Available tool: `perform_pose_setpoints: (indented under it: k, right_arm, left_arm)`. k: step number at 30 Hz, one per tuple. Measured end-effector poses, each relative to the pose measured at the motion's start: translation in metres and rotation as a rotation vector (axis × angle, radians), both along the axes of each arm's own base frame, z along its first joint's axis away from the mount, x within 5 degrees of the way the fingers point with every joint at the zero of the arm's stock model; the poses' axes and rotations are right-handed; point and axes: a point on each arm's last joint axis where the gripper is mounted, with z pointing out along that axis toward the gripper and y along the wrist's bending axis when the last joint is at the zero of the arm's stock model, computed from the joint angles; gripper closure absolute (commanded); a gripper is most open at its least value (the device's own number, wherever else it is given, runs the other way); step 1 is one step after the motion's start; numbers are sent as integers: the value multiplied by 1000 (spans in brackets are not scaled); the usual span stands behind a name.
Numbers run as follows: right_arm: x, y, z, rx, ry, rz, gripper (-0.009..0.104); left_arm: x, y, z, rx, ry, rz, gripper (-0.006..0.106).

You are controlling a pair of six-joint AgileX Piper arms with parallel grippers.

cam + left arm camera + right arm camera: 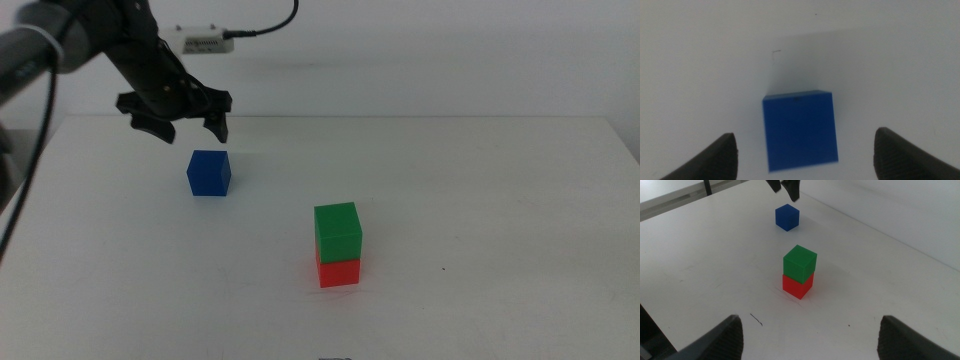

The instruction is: Stack red cubes first, then green, then blue cubes in a specific spot.

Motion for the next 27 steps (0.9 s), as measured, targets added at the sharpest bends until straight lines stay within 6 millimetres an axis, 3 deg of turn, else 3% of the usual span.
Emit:
perform_pose_setpoints:
  k: [5, 16, 21, 27]
  right_arm:
    - [0, 0, 0, 0, 0, 0, 8]
    - [0, 0, 0, 0, 0, 0, 8]
    - [0, 0, 0, 0, 0, 0, 8]
    - [0, 0, 0, 0, 0, 0, 8]
  left_arm:
    - [14, -4, -25, -15, 58, -2, 8]
    - [22, -9, -54, -3, 93, -10, 12]
    - [23, -9, -65, 0, 114, -9, 33]
    - [23, -9, -65, -1, 116, -4, 71]
